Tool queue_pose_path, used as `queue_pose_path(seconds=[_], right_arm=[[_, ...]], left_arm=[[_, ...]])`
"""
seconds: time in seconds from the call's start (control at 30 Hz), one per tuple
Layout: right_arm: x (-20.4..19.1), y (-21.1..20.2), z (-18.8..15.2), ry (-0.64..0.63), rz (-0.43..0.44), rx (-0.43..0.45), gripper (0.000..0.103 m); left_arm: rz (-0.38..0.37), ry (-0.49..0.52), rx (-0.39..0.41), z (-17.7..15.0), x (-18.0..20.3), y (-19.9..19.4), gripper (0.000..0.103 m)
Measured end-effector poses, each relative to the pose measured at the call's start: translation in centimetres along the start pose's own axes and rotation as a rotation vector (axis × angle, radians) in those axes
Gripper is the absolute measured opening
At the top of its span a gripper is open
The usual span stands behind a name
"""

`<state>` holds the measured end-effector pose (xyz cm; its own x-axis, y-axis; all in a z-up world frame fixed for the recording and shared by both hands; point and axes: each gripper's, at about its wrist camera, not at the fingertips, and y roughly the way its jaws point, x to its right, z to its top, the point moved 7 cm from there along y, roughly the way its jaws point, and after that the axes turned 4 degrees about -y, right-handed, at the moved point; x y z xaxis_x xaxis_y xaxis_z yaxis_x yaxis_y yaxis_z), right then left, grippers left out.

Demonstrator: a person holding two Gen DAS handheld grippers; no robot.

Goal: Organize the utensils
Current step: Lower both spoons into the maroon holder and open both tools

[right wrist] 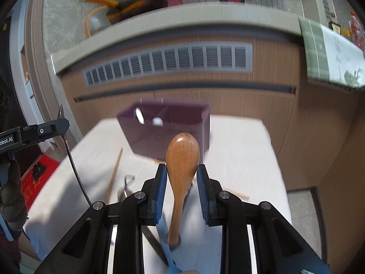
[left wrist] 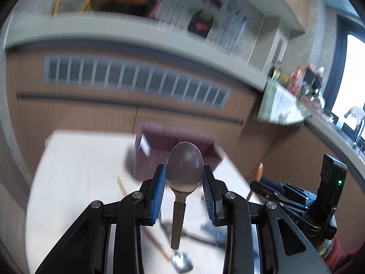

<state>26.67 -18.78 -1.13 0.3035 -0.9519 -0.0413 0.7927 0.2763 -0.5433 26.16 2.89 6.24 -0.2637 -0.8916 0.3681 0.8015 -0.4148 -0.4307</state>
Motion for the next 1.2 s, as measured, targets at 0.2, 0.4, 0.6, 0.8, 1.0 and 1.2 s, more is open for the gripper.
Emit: queue_pose_path(seconds=[0.2, 0.4, 0.6, 0.8, 1.0, 1.2], right_arm=[[-0.6, -7.1, 11.5, -0.072, -0.023, 0.328, 0.024], [-0.7, -9.0, 18.0, -0.124, -0.057, 0.471, 0.024], [-0.1, -2.4, 17.1, -0.139, -0.071, 0.363, 0.024], [0.6, 3.0, 15.5, -0.108, -0.044, 0.281, 0.024], [0.8, 7.7, 13.3, -0.102, -0.044, 0.194, 0.024], [0.1, 10.2, 10.5, -0.119, -0.027, 0.109, 0.024]], left_arm=[[-0.067, 0.019, 0.325, 10.5, 3.2, -4.8, 0.033], [-0.053, -0.026, 0.343, 13.7, 2.3, -1.4, 0.033], [-0.071, -0.098, 0.28, 12.4, -0.3, 3.8, 0.033], [-0.07, -0.102, 0.236, 11.2, -1.6, 7.9, 0.033], [-0.077, -0.141, 0.162, 8.8, -3.3, 12.2, 0.033], [-0.091, -0.137, 0.068, 6.0, -3.5, 15.3, 0.033]])
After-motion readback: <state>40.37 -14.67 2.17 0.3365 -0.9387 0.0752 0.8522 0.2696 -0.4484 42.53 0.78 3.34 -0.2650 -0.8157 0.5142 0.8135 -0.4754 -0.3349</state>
